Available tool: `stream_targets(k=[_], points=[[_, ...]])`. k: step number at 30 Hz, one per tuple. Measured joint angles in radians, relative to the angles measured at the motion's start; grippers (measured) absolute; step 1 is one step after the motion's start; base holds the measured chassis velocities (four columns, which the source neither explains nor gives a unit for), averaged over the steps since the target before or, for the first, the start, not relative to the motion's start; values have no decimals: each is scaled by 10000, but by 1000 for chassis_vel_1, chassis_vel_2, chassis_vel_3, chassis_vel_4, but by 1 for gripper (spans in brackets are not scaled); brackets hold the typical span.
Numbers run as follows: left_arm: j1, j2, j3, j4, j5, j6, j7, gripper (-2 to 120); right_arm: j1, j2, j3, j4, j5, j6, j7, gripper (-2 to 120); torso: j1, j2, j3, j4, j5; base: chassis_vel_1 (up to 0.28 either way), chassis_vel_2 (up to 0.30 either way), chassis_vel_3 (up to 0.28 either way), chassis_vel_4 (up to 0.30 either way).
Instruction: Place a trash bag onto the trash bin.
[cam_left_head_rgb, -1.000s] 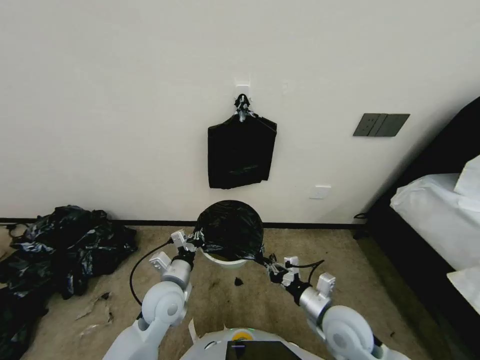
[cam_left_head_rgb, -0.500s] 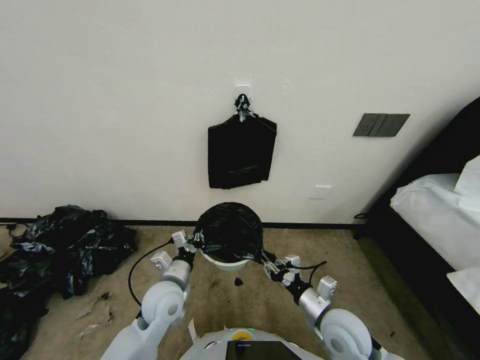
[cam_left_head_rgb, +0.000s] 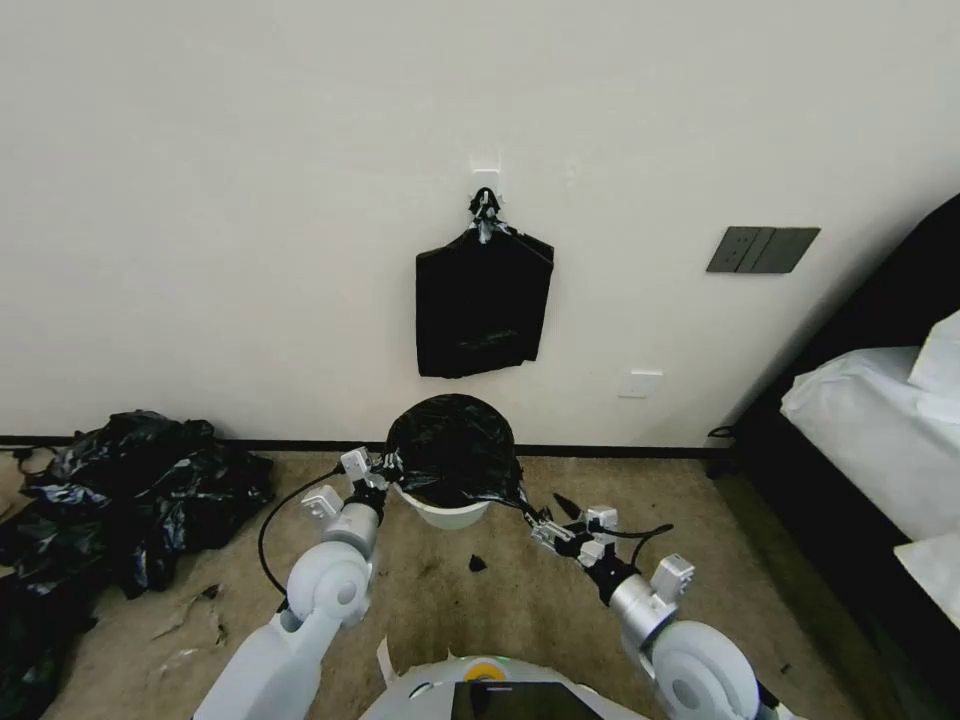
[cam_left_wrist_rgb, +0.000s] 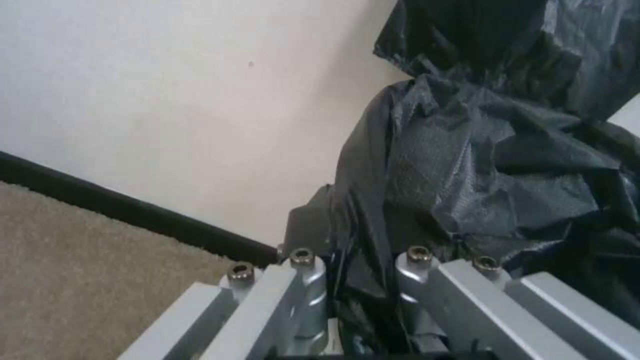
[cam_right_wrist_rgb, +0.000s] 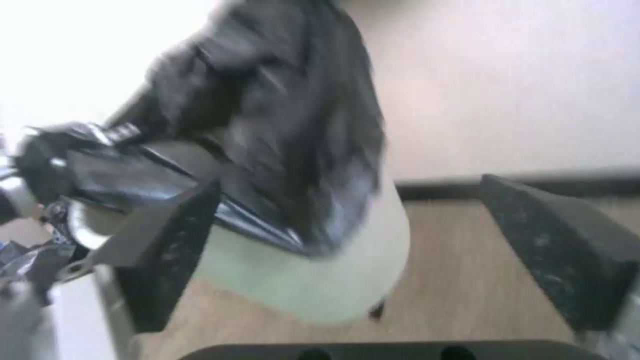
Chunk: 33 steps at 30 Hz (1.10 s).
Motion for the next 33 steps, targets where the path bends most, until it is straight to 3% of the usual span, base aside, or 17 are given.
stream_targets(k=[5, 8, 18, 29, 33], points=[[84, 41, 69, -162, 153, 220, -28, 7, -335, -261, -95, 605, -1794, 429, -664, 100, 0, 0, 0, -1, -2, 0, 0, 0, 0], [300, 53, 218, -336, 505, 378, 0, 7, 39, -503, -807, 963, -2697, 267, -954, 100, 0, 0, 0, 1, -2, 0, 0, 0, 0], [607, 44, 529, -594, 1005, 553, 26, 7, 1836, -725, -2108, 856, -2532, -1175, -606, 97, 0, 0, 0, 1, -2, 0, 0, 0, 0], [516, -43, 630, -573, 1150, 588, 40, 7, 2724, -1002, -3126, 514, -2822, -1587, -579, 62, 0, 0, 0, -1, -3, 0, 0, 0, 0], [447, -10, 633, -572, 1121, 598, 42, 7, 3008, -1097, -3319, 347, -2967, -1561, -540, 42, 0, 0, 0, 0, -1, 0, 0, 0, 0]])
